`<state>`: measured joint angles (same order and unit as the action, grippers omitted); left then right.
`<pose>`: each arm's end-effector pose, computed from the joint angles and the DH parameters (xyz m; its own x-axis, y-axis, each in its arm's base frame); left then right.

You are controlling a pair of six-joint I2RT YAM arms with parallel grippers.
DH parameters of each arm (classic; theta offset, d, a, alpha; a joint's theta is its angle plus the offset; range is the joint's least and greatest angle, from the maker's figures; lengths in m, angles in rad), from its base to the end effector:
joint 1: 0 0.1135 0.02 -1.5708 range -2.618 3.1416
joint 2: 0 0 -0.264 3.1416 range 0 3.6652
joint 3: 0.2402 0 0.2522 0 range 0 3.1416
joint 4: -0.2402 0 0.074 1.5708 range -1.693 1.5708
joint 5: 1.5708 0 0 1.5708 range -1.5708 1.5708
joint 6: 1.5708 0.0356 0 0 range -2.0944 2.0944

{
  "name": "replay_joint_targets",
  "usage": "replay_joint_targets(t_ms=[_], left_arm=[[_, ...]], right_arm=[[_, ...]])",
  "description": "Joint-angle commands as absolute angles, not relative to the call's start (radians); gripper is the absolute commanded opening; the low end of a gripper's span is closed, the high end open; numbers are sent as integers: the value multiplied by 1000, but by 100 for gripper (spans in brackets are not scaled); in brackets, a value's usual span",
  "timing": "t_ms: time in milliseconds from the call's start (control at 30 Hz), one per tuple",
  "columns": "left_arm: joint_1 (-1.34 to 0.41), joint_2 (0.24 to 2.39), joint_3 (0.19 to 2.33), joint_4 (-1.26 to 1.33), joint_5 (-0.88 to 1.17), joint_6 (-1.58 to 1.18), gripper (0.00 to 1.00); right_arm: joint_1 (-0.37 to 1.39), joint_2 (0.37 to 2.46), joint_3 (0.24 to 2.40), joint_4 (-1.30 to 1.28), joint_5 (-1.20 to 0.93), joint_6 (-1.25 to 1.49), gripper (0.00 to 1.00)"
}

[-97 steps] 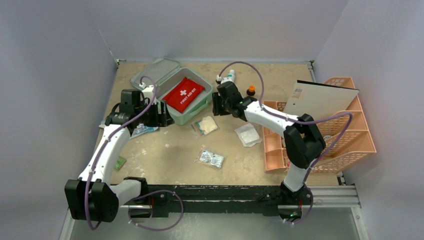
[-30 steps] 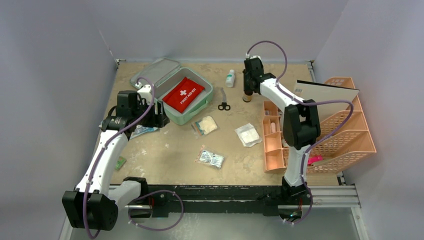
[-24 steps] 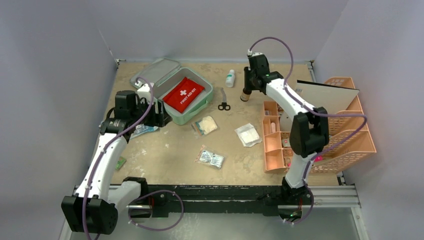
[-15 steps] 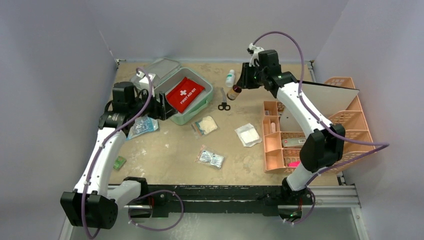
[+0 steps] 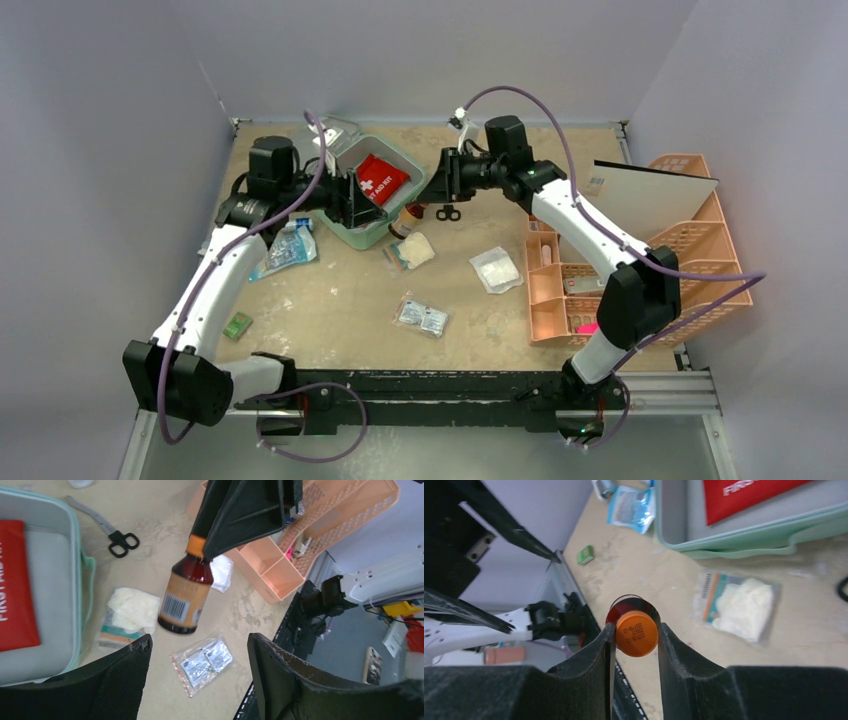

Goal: Organize the medicine kit
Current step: Pick up the pill bottle at the center of the board.

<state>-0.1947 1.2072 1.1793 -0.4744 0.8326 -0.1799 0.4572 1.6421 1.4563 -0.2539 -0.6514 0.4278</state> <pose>0.2485 -0.0759 0.3662 -0.6018 -0.0040 -0.7986 0.6694 0.5428 -0.5072 0.3343 0.1885 0.3470 -0.6974 0.0246 -0.7163 -0.6089 0.5069 0.6102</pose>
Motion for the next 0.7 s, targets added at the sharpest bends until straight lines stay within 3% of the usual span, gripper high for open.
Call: replay_joint_targets(t_ms=[0,267,433,667], left_arm=[[-245,1260,1242,-455,921,-210,68],[-304,1327,1264,-475,891,-193,67],[-315,1358,1285,-484,869,-179,58],[-318,1394,1305,-509,832,-148,60]], right_arm=[[486,1600,1449,-88,-793,552,0],[504,1589,1410,65,-836,679,0],[504,1580,1402,64,-823,676,0],[504,1583,1395,80,-827,684,0]])
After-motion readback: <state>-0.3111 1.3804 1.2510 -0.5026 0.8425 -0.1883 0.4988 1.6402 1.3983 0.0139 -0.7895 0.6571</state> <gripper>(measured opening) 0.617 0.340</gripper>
